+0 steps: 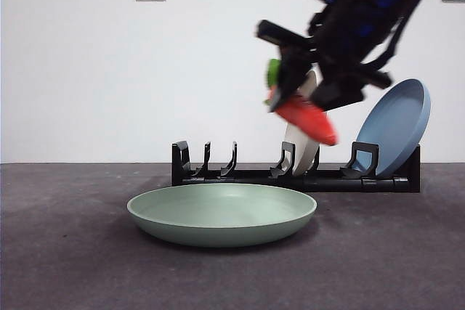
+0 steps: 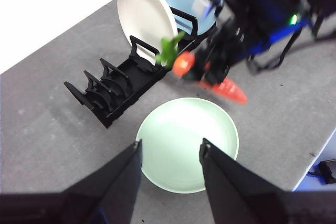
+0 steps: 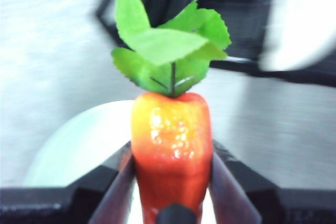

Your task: Take the green plate from the plate rack,put the plate on the table,take the carrot from the table,put the carrot in the plate

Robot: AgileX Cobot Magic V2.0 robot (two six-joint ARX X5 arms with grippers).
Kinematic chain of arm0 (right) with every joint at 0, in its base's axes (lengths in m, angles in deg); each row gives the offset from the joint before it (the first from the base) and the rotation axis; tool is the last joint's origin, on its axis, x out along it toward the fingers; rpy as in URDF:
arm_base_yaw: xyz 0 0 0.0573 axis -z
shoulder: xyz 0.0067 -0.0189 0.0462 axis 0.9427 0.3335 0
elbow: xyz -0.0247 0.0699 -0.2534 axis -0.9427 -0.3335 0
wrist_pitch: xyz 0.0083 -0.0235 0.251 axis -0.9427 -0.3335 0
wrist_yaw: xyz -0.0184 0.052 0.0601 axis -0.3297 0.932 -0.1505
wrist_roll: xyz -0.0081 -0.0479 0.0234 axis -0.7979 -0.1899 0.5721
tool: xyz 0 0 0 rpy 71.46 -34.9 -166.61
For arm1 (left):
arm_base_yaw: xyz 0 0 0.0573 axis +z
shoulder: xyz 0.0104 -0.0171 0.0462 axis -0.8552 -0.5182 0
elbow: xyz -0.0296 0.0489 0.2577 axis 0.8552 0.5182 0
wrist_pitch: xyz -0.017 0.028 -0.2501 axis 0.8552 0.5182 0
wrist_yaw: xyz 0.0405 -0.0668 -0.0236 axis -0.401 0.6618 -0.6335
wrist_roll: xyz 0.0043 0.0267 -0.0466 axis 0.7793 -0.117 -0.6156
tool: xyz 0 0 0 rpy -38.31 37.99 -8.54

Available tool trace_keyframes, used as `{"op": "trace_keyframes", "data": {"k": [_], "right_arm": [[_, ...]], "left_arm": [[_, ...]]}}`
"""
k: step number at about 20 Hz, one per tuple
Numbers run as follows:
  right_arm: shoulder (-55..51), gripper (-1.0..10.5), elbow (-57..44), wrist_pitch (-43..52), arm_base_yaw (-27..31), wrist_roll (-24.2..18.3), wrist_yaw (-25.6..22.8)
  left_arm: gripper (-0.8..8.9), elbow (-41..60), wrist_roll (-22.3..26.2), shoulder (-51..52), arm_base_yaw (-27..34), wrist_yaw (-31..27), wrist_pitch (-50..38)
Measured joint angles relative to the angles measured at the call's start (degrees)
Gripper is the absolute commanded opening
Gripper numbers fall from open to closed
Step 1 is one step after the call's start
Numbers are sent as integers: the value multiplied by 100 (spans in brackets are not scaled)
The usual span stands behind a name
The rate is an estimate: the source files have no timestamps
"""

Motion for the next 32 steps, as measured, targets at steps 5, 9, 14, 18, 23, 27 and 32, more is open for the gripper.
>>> {"op": "trace_keyframes", "data": {"k": [5,9,14,18,23,27,32], "right_arm": [[811,-13,13,874,-643,295,-11],[1585,-13,98,994,-844,341,-7],[1971,-12,118,1014,-811,402,7],[1974,392,151,938,-817,404,4],[1878,545,160,837,-846,404,146],[1073,540,157,308,-848,404,151],[-946,539,157,-1829,-848,22,157]], "left_arm": [[188,0,0,-2,0,2,0],[188,0,0,0,0,2,46],[188,0,0,-2,0,2,160],[187,0,0,-2,0,2,170],[188,0,0,-2,0,2,201],[188,0,0,-2,0,2,214],[188,0,0,-2,0,2,398]]}}
